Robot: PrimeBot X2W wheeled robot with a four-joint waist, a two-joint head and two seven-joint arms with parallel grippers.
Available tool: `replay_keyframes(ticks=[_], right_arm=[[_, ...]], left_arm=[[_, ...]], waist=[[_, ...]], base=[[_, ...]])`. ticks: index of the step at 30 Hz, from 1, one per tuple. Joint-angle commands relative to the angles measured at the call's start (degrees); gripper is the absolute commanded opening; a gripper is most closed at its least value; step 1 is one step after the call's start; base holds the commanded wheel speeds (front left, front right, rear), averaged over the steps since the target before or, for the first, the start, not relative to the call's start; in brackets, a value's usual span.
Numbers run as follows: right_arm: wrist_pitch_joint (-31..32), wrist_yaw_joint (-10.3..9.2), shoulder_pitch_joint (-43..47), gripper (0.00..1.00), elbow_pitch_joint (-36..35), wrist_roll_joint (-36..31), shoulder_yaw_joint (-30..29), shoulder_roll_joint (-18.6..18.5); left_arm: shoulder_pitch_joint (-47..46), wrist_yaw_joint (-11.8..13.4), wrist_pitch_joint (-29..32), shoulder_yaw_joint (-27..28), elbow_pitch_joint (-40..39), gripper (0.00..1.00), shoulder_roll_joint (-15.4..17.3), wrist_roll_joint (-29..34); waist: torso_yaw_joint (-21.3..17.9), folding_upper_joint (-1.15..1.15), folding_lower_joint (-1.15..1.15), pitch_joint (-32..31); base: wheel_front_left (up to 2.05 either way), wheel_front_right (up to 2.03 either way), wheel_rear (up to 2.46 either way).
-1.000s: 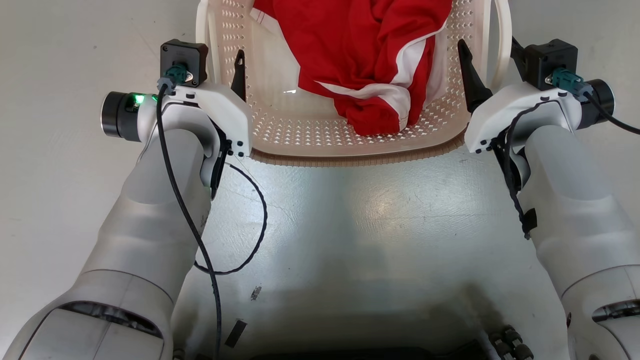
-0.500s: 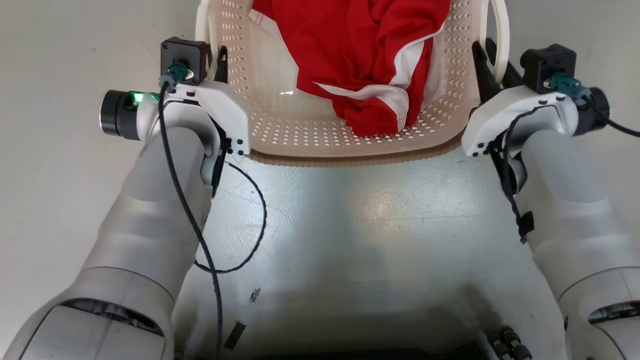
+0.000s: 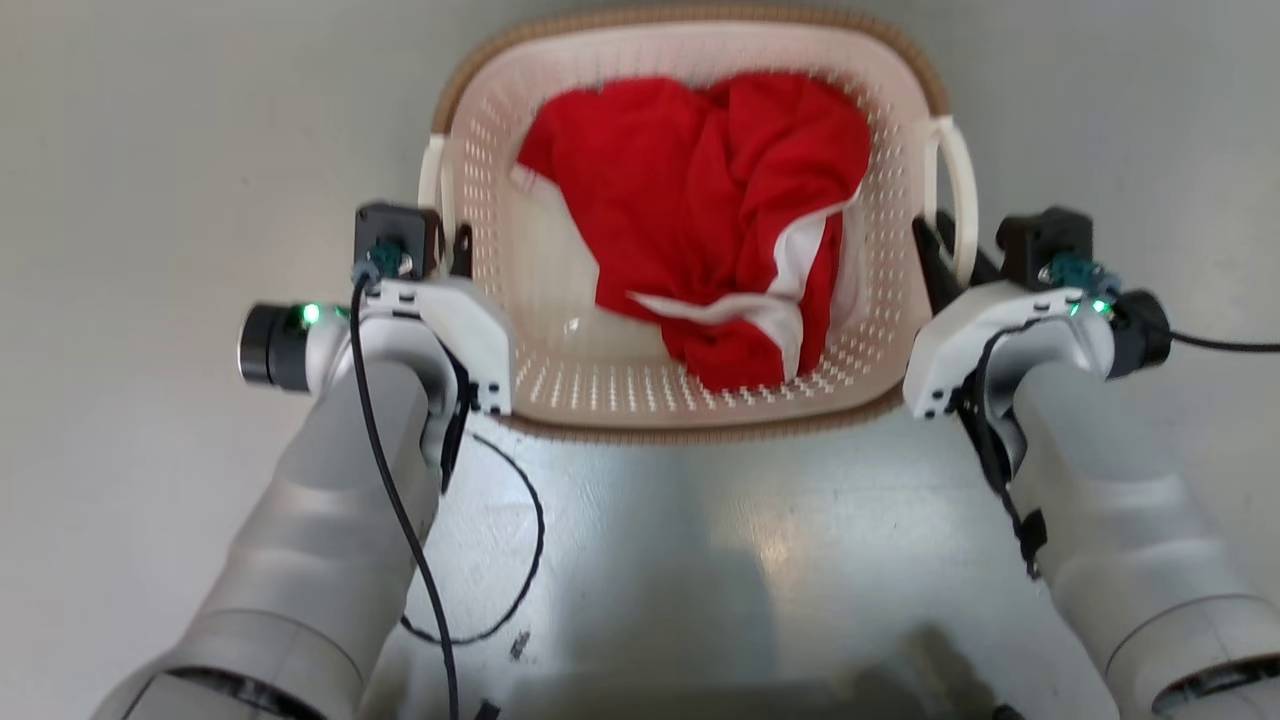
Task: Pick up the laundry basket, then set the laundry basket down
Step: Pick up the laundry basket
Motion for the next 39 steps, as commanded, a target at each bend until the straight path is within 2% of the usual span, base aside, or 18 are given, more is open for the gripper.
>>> replay_keyframes(ticks=[1,6,17,29,39], right_arm=[[-0.54,0.43,3.44,0.0,0.18,0.73,2.18,0.83],[0.13,0.43,6.37,0.0,1.9,5.53,7.76,0.83],[6.84,0.43,13.12,0.0,0.64,15.77,18.64,0.83],[11.85,0.43,21.35,0.0,-0.62,19.89,26.71,0.83],[14.52,0.43,27.42,0.0,-0.71,21.86,30.07,0.83]], left_arm=[[1.88,0.56,-0.4,0.09,-0.54,0.0,1.56,-0.38],[5.87,0.88,-0.4,-1.27,0.57,0.0,1.56,-2.94],[14.37,1.32,-0.4,-3.69,2.17,0.0,1.56,-7.25],[25.26,1.1,0.84,-9.97,0.46,0.0,1.56,-13.15],[32.2,1.5,3.58,-17.0,-2.14,0.0,1.56,-17.54]], waist=[[-0.15,0.0,0.0,-3.22],[-1.05,0.0,0.0,-9.51],[-4.1,0.0,0.0,-22.13],[-5.33,0.0,0.0,-35.46],[-4.55,0.0,0.0,-44.07]], base=[[0.0,0.0,0.0],[0.0,0.0,0.0],[0.0,0.0,0.0],[0.0,0.0,0.0],[0.0,0.0,0.0]])
